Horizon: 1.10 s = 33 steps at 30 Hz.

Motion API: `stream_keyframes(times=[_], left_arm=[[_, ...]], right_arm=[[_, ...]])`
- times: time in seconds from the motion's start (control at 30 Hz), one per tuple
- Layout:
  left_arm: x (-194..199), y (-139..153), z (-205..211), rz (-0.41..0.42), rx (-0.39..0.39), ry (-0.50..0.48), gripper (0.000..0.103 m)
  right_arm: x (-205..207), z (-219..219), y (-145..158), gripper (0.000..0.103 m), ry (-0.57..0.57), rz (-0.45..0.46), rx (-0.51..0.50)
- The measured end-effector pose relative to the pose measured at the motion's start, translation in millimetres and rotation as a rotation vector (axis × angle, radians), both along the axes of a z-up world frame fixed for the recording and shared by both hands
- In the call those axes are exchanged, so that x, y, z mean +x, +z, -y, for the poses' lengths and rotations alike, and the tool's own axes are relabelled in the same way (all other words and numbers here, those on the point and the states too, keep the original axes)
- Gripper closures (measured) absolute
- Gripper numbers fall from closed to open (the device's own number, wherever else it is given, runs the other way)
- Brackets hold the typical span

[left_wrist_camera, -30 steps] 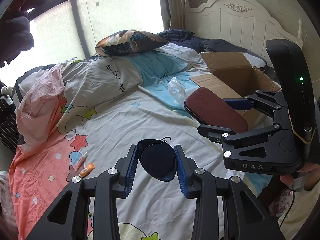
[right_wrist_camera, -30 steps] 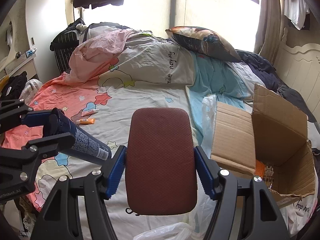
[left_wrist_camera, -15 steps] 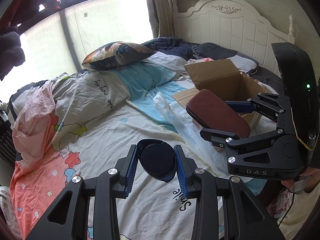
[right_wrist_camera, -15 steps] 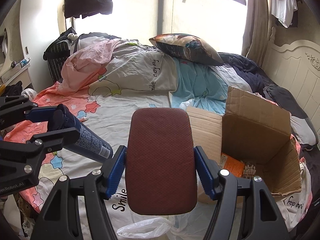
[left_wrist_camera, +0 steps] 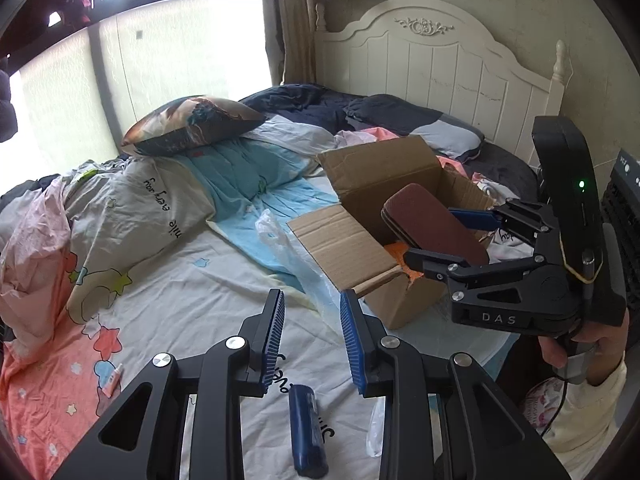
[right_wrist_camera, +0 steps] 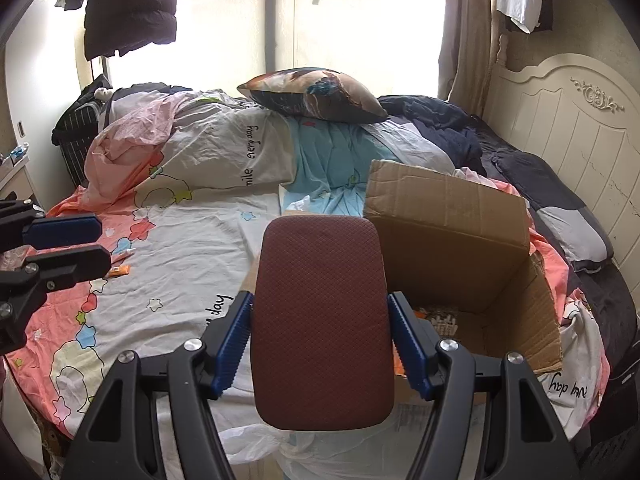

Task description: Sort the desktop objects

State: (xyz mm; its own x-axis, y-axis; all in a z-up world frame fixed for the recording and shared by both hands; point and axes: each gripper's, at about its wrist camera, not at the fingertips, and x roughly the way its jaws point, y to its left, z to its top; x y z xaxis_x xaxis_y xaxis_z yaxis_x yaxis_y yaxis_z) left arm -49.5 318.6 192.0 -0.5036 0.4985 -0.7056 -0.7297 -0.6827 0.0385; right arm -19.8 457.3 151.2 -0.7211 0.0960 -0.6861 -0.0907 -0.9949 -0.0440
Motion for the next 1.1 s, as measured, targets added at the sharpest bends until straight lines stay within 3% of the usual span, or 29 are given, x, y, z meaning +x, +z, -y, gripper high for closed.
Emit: stream_keyframes(times=[0.07,0.1,0.13,0.17,0.23,0.3,0.4,0.57,0.77,1.1], left_arm=[[2,-9,-1,0.008,-0.023,-0.017,0.070],[3,-15,-2,0.009,-0.046,-0.030,0.057],[6,-24,0,-0.001,-0.067,-0.025,0.031],[9,-33,2,-0.012,-0.089,-0.017,0.021],[18,-58,8,-0.055,-0.166,-0.004,0.015],[19,-88,16,-0.013,-0.217,0.017,0.010],[17,-135,25,0.085,-0.276,0.054,0.010],[14,-183,39,0.173,-0.323,0.111,0.010],[22,-223,41,0.191,-0.395,0.135,0.010],[20,-231,43,0.203,-0.364,0.157,0.010]], right_arm=[[-2,-8,-2,0.040,-0.014,0.009,0.004],[-4,-12,-3,0.040,-0.022,0.014,0.004],[-7,-16,-5,0.040,-0.029,0.019,0.003],[-10,-20,-7,0.040,-0.035,0.026,0.002],[-17,-26,-12,0.040,-0.040,0.037,-0.006],[-21,-29,-17,0.040,-0.047,0.042,-0.008],[-22,-30,-19,0.040,-0.049,0.040,-0.003],[-21,-25,-20,0.040,-0.037,0.038,0.003],[-21,-20,-23,0.040,-0.028,0.039,0.008],[-23,-12,-28,0.040,-0.015,0.052,0.015]])
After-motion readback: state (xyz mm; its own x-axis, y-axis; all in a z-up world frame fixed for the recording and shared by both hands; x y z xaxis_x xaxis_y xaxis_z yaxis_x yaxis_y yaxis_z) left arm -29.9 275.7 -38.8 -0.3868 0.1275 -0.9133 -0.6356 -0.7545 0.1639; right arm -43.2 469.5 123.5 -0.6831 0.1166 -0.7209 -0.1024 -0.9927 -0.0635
